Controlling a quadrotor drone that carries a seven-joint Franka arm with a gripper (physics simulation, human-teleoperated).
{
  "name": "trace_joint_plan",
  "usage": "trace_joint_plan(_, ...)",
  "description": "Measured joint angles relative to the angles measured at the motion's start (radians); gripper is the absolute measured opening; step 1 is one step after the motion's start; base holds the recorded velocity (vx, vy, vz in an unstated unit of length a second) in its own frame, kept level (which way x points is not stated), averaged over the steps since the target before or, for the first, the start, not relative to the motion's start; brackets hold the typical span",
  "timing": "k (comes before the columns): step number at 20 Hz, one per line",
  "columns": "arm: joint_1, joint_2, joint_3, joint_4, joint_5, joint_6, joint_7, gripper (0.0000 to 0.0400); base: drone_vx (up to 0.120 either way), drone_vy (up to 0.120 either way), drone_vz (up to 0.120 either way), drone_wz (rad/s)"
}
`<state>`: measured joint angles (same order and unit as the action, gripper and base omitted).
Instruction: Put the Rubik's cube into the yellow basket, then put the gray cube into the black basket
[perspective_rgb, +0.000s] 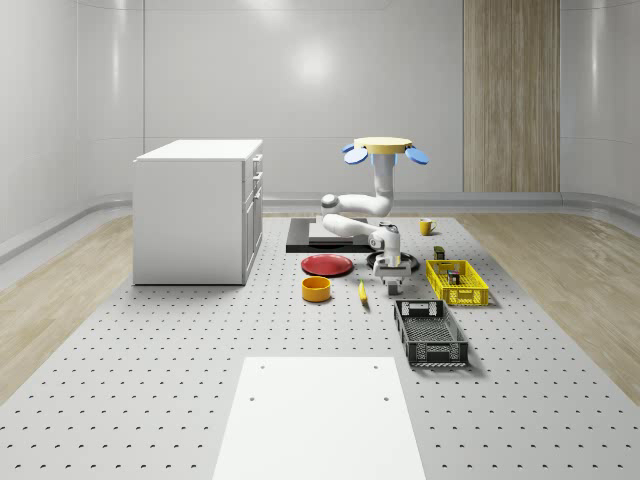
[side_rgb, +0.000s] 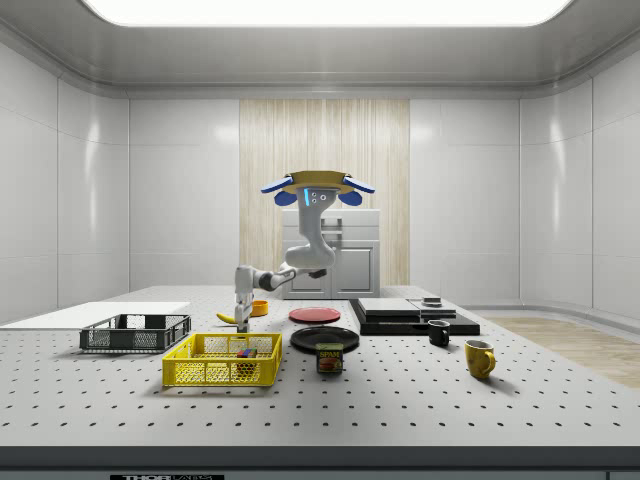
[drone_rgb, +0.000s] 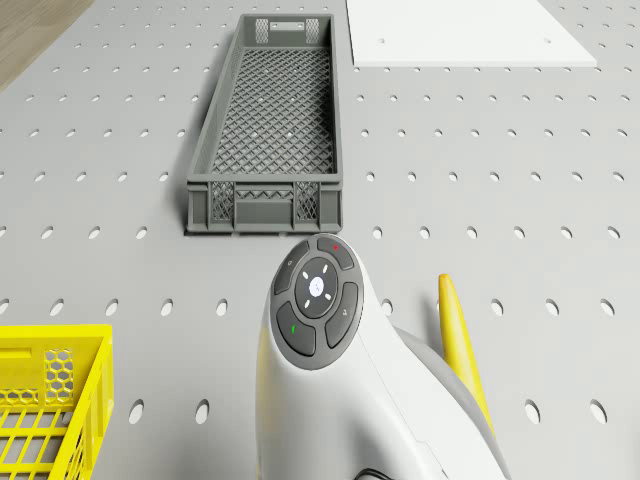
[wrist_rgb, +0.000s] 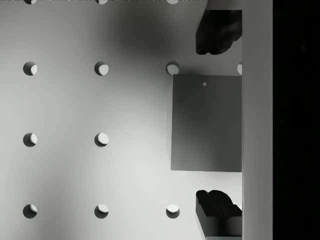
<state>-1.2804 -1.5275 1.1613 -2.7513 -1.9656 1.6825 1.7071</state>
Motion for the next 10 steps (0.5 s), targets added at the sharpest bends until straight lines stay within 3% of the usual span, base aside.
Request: trace_joint_plan(10, -0.011, 0.016, -0.040, 0.025, -0.041, 0.010, -0.005, 0.0400, 0.000, 0.000, 0.000, 0.000)
